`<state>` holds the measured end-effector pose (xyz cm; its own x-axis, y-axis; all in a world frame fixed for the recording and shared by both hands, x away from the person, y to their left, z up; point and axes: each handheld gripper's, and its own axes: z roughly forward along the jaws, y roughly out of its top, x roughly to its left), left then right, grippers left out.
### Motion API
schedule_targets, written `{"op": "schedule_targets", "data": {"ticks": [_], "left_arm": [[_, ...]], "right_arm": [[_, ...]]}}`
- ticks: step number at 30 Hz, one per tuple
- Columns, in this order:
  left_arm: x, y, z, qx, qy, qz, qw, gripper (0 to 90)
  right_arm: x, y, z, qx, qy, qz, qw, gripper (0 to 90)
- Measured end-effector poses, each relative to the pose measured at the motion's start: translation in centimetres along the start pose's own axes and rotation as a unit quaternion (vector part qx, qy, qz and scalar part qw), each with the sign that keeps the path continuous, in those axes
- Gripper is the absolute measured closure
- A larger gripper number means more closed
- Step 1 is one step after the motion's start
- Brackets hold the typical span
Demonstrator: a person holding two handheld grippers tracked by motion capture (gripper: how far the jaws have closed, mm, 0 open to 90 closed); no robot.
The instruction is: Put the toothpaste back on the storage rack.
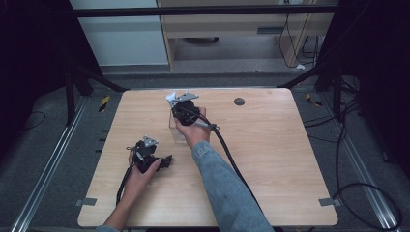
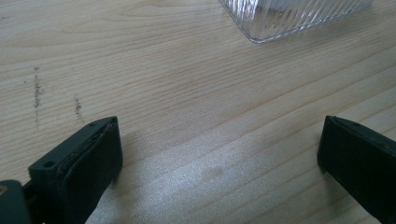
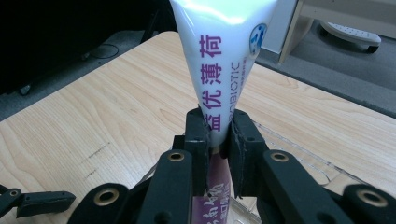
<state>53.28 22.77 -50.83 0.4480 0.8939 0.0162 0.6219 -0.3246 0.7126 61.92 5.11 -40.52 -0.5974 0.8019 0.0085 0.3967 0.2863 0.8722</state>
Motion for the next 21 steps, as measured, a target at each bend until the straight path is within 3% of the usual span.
{"op": "schedule_targets", "data": {"ticks": [21], "left_arm": [[0.01, 0.01, 0.01, 0.0, 0.0, 0.0, 1.0, 0.0]], "right_arm": [[0.18, 0.6, 0.67, 0.011, -0.009, 0.003, 0.9999, 78.9]]}}
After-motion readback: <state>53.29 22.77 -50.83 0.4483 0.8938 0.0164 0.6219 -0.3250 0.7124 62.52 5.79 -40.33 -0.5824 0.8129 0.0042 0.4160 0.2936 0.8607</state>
